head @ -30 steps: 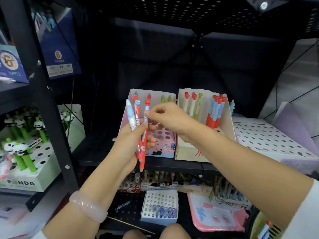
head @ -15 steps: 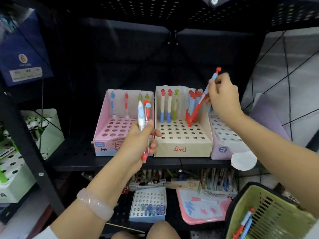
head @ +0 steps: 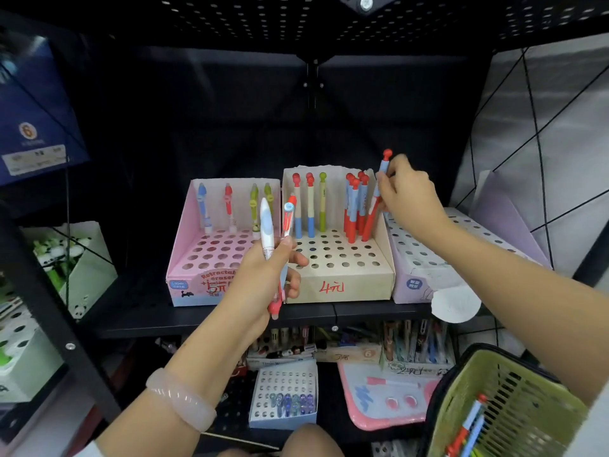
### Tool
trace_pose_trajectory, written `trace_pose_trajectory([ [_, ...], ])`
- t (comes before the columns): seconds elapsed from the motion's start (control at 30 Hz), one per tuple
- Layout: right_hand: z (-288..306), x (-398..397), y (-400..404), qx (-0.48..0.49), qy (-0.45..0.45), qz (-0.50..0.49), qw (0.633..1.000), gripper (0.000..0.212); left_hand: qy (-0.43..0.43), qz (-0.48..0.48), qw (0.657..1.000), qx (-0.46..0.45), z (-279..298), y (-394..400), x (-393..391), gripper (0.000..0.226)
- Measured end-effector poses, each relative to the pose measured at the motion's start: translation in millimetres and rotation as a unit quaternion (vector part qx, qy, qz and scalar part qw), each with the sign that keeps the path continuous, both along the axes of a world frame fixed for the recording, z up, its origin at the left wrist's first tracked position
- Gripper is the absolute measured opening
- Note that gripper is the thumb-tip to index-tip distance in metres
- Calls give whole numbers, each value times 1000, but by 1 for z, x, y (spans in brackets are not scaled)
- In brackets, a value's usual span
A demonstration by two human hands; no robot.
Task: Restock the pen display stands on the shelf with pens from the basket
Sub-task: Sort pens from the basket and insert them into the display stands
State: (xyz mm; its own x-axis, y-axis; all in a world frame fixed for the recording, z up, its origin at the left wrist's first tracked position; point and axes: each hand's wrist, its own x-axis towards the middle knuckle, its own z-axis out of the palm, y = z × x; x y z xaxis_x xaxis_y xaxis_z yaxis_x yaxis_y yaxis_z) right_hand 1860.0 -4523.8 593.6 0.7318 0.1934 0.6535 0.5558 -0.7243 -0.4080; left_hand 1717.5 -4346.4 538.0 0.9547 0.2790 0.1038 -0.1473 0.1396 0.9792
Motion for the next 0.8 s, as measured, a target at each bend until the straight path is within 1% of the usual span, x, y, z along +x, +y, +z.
trace_pose_trajectory([
  [0.13, -6, 0, 5, -73, 44, -27, 996, 20, 0, 2, 1000, -3, 1, -3, -1, 15],
  [0.23, -1, -1, 9, -116, 100, -41, 987, 18, -4, 3, 1000, -8, 3, -2, -2, 16],
  [0.3, 3, -2, 11, -101, 123, -51, 986, 18, -8, 6, 1000, -5, 3, -1, -3, 16],
  [0.37, 5, -10, 13, -31, 88, -61, 994, 20, -10, 9, 1000, -4, 4, 1, -3, 14],
  [0.4, 7, -17, 16, 11, 61, -47, 997, 20, -12, 8, 1000, -5, 4, 2, -3, 14],
  [0.43, 9, -25, 22, 45, 52, -15, 998, 19, -12, 7, 1000, -5, 4, 2, -3, 13],
  [0.47, 11, -34, 29, 65, 72, 32, 995, 17, -13, 7, 1000, -5, 4, 2, -4, 13],
  [0.53, 11, -52, 49, 72, 170, 132, 974, 23, -16, 5, 1000, -9, 4, 2, -4, 12],
  [0.57, 10, -60, 58, 74, 223, 170, 957, 28, -17, 4, 1000, -11, 3, 3, -5, 13],
  [0.63, 7, -71, 73, 95, 292, 228, 924, 28, -16, 2, 1000, -4, 3, 5, -6, 15],
  [0.73, 5, -78, 90, 155, 346, 276, 883, 22, -18, 10, 1000, -1, 3, 12, -11, 17],
  [0.8, 6, -79, 99, 167, 353, 290, 873, 21, -26, 18, 999, -9, 4, 21, -15, 15],
])
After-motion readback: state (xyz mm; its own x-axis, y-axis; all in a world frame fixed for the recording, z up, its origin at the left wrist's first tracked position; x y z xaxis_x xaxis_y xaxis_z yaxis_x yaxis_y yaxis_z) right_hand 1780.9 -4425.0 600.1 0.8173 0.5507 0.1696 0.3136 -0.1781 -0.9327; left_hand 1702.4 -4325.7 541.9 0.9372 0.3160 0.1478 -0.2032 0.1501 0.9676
